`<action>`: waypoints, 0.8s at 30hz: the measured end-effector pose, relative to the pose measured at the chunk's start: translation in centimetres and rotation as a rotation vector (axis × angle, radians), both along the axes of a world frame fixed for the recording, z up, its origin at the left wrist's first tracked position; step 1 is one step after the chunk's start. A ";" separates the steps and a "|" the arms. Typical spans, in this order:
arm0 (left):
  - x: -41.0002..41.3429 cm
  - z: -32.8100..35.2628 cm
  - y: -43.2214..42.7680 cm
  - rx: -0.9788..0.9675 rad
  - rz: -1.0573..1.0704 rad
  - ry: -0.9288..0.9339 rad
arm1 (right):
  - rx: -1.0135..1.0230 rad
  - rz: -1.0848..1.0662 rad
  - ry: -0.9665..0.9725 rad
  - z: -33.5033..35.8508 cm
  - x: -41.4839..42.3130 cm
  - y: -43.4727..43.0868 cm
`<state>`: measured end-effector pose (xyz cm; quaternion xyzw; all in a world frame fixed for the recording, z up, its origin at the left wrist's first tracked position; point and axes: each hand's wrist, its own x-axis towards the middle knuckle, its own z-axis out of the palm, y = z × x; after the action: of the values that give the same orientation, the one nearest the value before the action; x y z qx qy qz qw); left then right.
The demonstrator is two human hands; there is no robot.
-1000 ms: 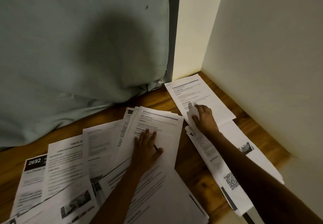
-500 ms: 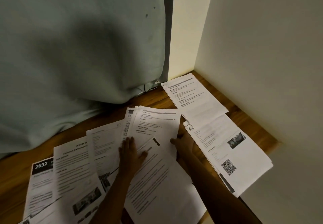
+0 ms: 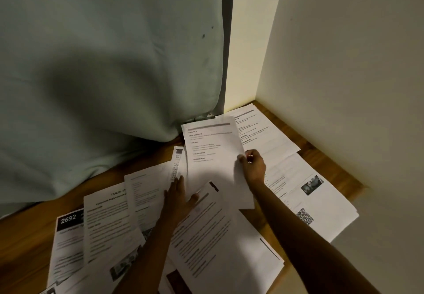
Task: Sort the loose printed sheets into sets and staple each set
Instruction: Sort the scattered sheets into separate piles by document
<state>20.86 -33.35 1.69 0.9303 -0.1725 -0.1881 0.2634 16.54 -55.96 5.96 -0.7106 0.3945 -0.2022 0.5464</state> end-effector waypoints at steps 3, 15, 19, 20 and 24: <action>-0.1 0.7 -0.3 -0.004 -0.031 -0.020 | -0.063 -0.047 -0.082 1.9 0.6 -3.0; -2.7 0.3 -3.0 0.138 -0.017 -0.069 | -0.269 0.008 0.171 3.8 3.2 -19.6; -2.6 -0.9 -4.4 0.186 0.067 -0.081 | -0.226 0.038 0.274 1.4 4.6 -22.1; -2.6 -1.2 -4.8 0.200 0.078 -0.075 | -0.225 0.041 0.293 1.0 4.9 -22.5; -2.4 -2.3 -6.0 0.234 0.120 -0.082 | -0.238 0.097 0.365 -1.5 5.6 -23.7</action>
<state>18.48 -39.34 -0.61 0.9702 -0.1039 -0.1528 0.1566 22.13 -79.66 4.49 -0.8130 0.4257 -0.0888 0.3872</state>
